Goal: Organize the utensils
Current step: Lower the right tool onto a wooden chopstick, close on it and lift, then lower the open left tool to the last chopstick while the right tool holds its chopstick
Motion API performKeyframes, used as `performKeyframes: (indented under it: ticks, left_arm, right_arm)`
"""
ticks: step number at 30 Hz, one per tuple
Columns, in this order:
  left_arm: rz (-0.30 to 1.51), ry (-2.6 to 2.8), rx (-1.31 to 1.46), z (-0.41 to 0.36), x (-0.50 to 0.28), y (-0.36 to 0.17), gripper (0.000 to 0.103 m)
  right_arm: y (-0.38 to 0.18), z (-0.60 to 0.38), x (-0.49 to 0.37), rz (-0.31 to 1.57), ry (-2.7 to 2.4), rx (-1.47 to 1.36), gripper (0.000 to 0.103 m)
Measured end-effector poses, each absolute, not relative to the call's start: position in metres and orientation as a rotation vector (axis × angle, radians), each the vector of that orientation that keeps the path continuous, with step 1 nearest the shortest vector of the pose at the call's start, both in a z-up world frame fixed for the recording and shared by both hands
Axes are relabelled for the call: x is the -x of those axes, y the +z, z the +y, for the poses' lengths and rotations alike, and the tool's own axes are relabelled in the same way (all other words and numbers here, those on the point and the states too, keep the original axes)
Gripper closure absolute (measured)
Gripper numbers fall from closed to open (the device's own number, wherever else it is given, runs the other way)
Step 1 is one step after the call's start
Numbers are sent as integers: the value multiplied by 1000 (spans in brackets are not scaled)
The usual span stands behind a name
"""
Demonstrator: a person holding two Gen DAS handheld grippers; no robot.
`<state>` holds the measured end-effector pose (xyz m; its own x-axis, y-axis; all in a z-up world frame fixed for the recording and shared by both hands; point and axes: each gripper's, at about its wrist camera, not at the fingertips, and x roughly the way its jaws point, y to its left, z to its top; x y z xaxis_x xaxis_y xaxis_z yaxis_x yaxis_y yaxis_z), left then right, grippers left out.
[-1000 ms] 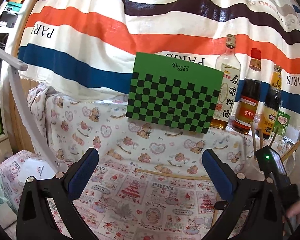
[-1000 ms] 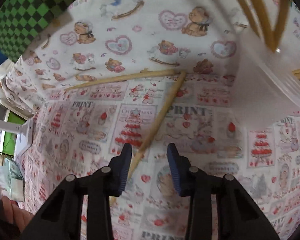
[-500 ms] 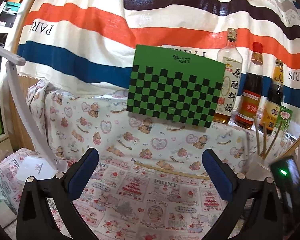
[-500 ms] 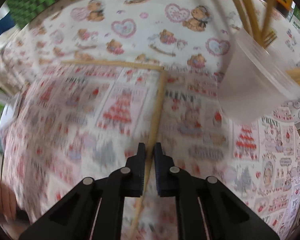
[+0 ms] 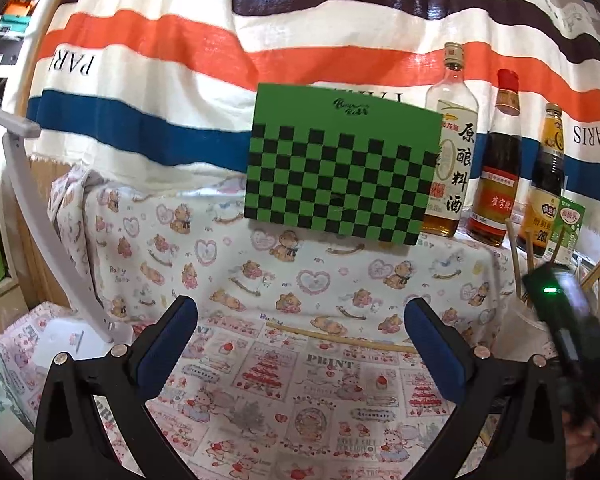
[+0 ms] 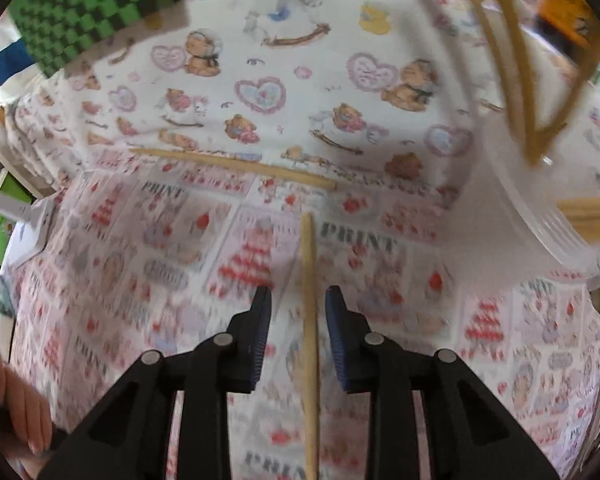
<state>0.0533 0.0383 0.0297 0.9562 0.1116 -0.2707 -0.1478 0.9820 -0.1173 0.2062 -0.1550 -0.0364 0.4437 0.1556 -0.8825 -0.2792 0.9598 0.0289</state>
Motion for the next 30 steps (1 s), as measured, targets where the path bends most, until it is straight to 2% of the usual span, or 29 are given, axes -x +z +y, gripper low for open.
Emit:
performKeyframes:
  ticks: [7,10,11,15,25,30]
  left_arm:
    - [289,157,99,38,-59,22,0]
    - [306,172,48,29,-63,20,0]
    - [309,165,40,27,-63,20,0]
    - [302,154,1,17,-61,21,0]
    - [229,178,14,13,-45,38,0]
    - [238,187,15,12,-47,37,0]
  right_arm:
    - [-47,-151,-219,1049,222,178,81]
    - [-49,-150,-217,1026,226,179,90]
    - [-49,-151,-216,1022,228,176,96]
    - [-43,-166,-201,996,241,125,96]
    - [69,-209,-106,546,388,-13,96]
    - [118,-233,-72,392,398,-80,96]
